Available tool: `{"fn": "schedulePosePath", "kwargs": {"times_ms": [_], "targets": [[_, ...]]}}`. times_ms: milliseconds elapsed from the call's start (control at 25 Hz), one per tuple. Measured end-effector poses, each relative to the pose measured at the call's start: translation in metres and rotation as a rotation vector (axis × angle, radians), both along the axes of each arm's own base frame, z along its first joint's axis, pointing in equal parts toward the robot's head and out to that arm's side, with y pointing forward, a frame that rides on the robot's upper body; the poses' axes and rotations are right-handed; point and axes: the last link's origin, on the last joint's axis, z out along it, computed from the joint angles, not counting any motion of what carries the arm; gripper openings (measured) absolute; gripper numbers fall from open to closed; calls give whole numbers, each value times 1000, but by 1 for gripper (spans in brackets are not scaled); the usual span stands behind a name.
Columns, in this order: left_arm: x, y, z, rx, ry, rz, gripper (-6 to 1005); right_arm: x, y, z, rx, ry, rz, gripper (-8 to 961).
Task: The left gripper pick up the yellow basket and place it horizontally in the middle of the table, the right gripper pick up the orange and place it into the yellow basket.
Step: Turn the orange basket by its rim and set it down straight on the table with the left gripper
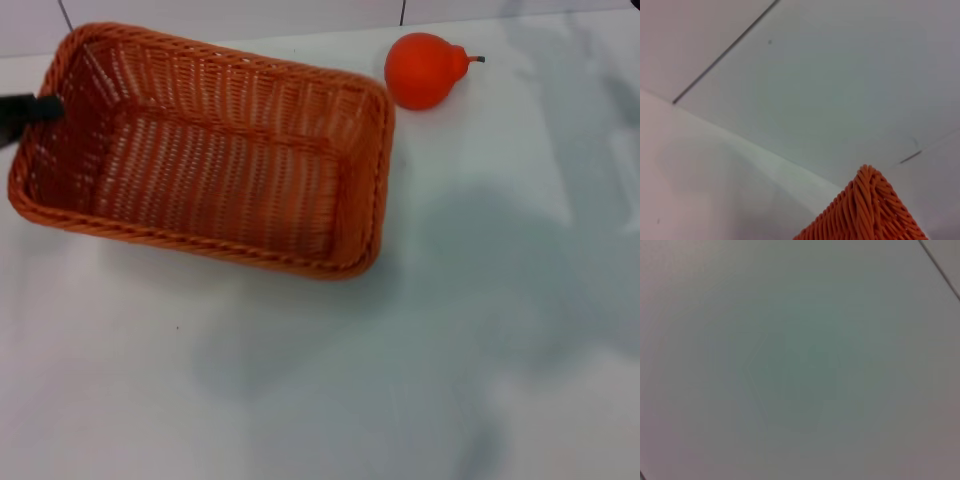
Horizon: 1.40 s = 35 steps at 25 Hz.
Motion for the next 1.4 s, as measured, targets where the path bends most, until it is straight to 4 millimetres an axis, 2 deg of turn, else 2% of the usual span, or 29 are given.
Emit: {"fn": "schedulePosePath", "kwargs": {"times_ms": [160,480,920,1120,1400], "targets": [[-10,-17,-15,59,-74,46,206,-3,2,-1,-4,2,6,880],[-20,-36,-35,84,-152,95,220,-5,5,-4,-17,16,7,876],[-17,-46,-68,9,-240,88,239,-6,5,-5,-28,33,8,870],[-12,-48,-72,-21,-257,67,320,-6,6,-5,-28,33,10,867],[-15,-60,-64,-60,-279,49,433,-4,4,-4,-27,39,8,863]]}}
